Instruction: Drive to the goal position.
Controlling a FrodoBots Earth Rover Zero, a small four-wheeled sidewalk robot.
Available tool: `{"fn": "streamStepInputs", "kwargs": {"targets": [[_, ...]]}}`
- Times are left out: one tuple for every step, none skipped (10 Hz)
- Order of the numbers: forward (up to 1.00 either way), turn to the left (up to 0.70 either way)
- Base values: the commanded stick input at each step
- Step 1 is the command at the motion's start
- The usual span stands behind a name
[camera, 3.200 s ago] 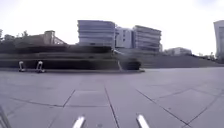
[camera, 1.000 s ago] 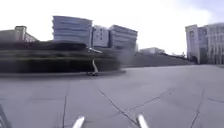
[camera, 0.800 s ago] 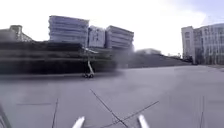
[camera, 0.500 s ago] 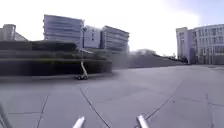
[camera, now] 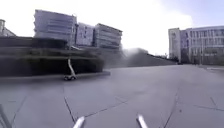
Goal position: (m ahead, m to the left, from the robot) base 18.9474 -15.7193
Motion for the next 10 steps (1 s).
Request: {"fn": "streamStepInputs", "kwargs": {"targets": [[1.0, -0.27], [1.0, -0.27], [1.0, -0.27], [1.0, -0.27], [1.0, -0.27], [1.0, -0.27], [1.0, -0.27], [1.0, -0.27], [1.0, -0.27], [1.0, -0.27]]}}
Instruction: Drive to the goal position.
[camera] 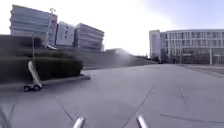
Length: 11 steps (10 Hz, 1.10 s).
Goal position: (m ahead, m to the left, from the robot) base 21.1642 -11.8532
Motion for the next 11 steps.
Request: {"fn": "streamStepInputs", "kwargs": {"targets": [[1.0, -0.27], [1.0, -0.27], [1.0, -0.27], [1.0, -0.27], [0.95, 0.0], [0.0, 0.0], [0.0, 0.0], [0.0, 0.0], [0.0, 0.0], [0.19, 0.0], [1.0, 0.0]]}}
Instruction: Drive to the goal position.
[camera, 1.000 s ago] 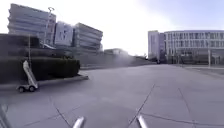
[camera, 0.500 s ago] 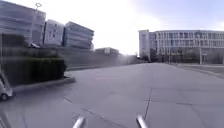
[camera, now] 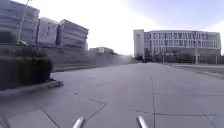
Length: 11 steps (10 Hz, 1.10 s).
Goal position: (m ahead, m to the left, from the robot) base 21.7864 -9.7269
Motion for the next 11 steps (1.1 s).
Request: {"fn": "streamStepInputs", "kwargs": {"targets": [[1.0, -0.2], [1.0, -0.27], [1.0, -0.27], [1.0, -0.27], [1.0, -0.27], [1.0, -0.27], [1.0, -0.27], [1.0, -0.27], [1.0, -0.27], [1.0, -0.27], [1.0, -0.27]]}}
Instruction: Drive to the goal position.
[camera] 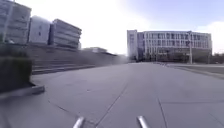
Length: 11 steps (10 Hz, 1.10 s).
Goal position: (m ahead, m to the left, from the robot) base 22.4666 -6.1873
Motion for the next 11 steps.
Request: {"fn": "streamStepInputs", "kwargs": {"targets": [[1.0, -0.27], [1.0, -0.27], [1.0, -0.27], [1.0, -0.27], [1.0, -0.27], [1.0, -0.27], [1.0, -0.27], [1.0, -0.27], [1.0, -0.27], [1.0, -0.27], [1.0, -0.27]]}}
